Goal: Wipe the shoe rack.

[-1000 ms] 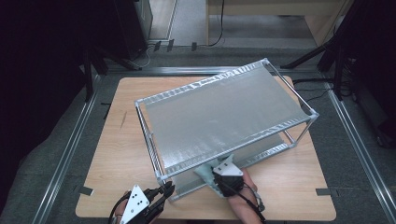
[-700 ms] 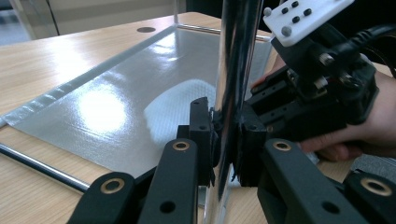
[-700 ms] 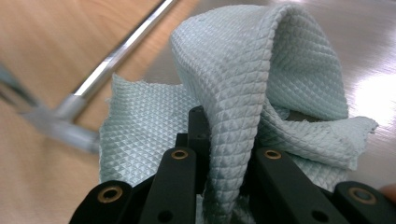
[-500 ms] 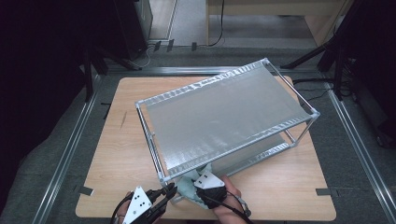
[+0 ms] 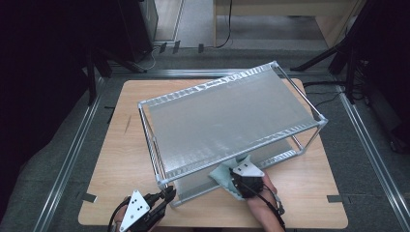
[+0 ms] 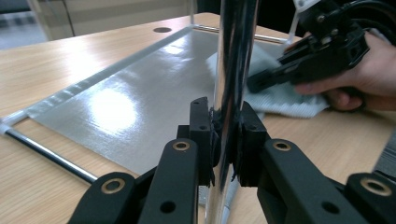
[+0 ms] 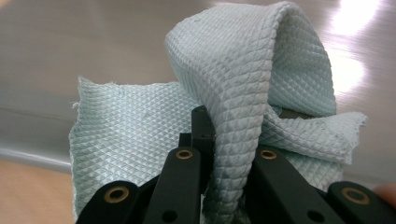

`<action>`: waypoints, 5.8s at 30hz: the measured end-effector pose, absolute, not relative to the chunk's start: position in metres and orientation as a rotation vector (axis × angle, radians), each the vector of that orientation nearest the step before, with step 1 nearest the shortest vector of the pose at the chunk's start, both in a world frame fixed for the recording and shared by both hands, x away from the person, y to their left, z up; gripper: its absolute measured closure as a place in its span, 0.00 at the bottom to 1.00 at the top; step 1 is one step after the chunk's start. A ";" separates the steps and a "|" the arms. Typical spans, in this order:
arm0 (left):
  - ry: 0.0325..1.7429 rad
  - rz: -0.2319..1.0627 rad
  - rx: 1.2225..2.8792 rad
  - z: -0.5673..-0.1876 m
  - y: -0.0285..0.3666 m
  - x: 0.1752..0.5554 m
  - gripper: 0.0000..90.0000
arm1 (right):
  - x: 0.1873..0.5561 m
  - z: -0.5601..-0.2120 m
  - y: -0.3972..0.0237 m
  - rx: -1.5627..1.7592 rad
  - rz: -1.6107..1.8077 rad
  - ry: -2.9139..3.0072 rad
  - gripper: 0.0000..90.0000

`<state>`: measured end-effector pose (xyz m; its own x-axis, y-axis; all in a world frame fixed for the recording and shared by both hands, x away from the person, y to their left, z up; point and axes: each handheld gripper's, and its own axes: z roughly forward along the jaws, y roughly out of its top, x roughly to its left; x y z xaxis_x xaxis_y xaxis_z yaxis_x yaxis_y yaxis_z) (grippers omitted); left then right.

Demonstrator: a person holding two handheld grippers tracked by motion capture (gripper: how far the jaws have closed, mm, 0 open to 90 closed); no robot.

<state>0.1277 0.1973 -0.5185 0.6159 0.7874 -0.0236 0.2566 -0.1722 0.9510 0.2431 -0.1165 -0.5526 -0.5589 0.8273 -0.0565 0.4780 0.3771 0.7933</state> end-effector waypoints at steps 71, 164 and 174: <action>0.977 0.655 1.667 -0.520 0.232 0.138 0.90 | 0.265 -0.529 -0.249 1.496 0.926 1.847 0.94; 0.882 0.576 1.718 -0.520 0.165 0.149 0.90 | 0.292 -0.548 -0.095 1.380 0.941 2.111 0.93; 0.834 0.554 1.697 -0.522 0.126 0.171 0.89 | 0.314 -0.546 -0.069 1.256 1.053 2.203 0.91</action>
